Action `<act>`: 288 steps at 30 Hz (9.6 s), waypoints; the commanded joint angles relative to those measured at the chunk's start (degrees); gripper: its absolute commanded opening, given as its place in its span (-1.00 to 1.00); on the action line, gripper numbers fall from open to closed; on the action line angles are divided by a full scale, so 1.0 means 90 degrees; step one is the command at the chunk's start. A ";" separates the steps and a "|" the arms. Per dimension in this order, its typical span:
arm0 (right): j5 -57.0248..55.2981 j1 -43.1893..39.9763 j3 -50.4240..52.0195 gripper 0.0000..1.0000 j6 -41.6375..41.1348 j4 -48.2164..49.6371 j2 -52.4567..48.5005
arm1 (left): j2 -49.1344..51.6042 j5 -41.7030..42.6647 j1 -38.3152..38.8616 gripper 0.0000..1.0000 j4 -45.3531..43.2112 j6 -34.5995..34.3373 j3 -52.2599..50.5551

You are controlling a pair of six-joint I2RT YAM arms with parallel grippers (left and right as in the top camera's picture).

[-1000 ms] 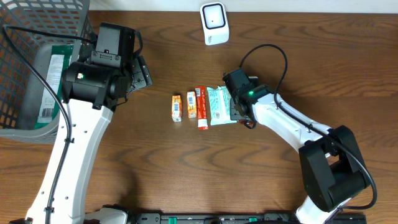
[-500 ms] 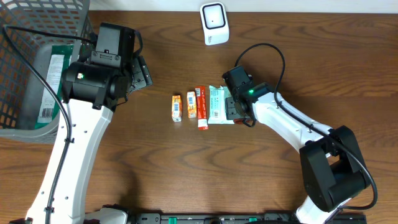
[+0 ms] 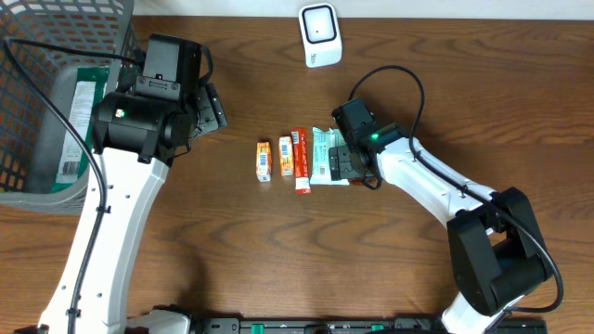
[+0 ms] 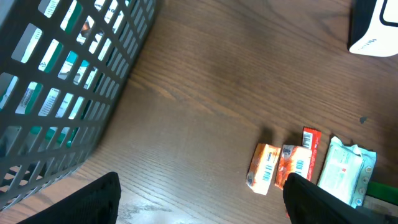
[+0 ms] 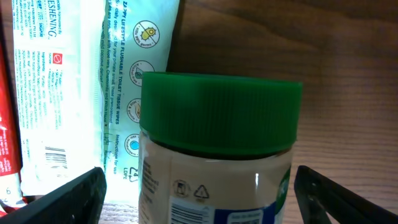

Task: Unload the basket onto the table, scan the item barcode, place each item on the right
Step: 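Push the jar left against the wipe pack with the right gripper, then withdraw the right gripper to the right side, then reach the left gripper into the basket toward the green-white gloves pack, then grasp the 3M gloves pack with the left gripper and lift it out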

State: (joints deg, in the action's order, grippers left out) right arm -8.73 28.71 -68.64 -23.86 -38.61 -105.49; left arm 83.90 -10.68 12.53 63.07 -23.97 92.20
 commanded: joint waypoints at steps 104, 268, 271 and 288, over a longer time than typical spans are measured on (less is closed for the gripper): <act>0.0148 -0.3096 -0.1015 0.99 0.1137 -0.1520 0.1423 | 0.0155 -0.0083 -0.3767 0.90 -0.0906 0.0440 0.2157; 0.0148 -0.3096 -0.1015 0.99 0.1137 -0.1520 0.1423 | 0.0080 0.3070 -0.5610 -0.86 -0.3140 0.1343 -0.0350; 0.0148 -0.3096 -0.1015 0.98 0.1134 -0.1520 0.1423 | -0.0481 0.3033 -0.5605 -0.86 -0.3162 0.1032 -0.0350; 0.0148 -0.3096 -0.1015 0.99 0.1134 -0.1520 0.1423 | -0.1957 0.5304 -0.4243 -0.86 -0.1151 0.0393 -0.0352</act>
State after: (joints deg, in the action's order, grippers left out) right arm -7.27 0.86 -77.10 -14.39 -52.27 -92.88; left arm 65.78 33.17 -30.06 50.68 -19.79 88.68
